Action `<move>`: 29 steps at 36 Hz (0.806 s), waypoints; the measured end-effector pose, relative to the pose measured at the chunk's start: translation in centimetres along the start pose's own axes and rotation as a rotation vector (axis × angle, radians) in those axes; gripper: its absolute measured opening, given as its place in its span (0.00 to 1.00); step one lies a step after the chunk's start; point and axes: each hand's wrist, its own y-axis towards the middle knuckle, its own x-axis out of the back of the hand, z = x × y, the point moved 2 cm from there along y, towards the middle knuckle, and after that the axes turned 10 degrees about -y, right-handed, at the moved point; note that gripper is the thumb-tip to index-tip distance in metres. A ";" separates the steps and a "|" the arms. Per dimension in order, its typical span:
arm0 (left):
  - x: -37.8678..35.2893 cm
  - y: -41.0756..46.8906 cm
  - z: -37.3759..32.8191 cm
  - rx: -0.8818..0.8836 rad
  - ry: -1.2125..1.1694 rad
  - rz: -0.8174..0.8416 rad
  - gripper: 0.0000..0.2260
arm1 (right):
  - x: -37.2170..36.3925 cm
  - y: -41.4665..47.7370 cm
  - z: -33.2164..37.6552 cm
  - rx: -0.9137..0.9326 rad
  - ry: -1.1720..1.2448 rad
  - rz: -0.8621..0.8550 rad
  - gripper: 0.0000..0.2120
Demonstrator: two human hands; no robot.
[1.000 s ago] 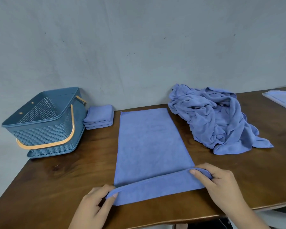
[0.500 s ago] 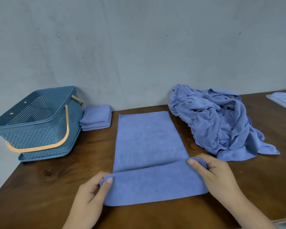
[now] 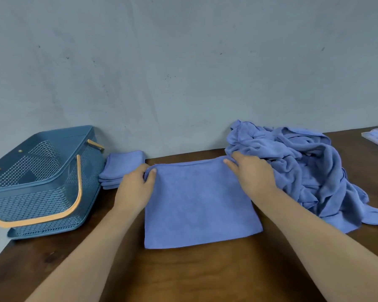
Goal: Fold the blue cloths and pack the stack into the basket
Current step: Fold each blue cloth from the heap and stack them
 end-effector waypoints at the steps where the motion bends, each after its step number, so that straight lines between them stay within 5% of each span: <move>1: -0.7 1.1 0.4 -0.008 0.061 -0.012 0.13 | -0.6 1.1 0.4 -0.005 -0.069 0.036 0.17; 3: -2.0 2.4 0.7 -0.036 0.205 -0.040 0.08 | -2.0 2.8 1.1 -0.006 -0.152 0.091 0.17; 8: -6.5 0.8 -0.3 -0.178 0.474 -0.012 0.20 | -4.8 2.3 3.4 0.078 -0.166 0.145 0.23; 12: -9.7 -2.2 -0.2 -0.208 0.457 0.300 0.26 | -6.7 -1.6 5.3 0.316 0.038 0.272 0.22; 16: -10.5 -4.0 0.9 -0.168 0.350 0.527 0.31 | -8.0 -4.1 4.7 0.336 0.013 0.473 0.31; 29: -7.0 -14.0 0.4 -0.190 0.400 0.518 0.32 | -3.0 -13.3 5.2 0.367 -0.011 0.555 0.34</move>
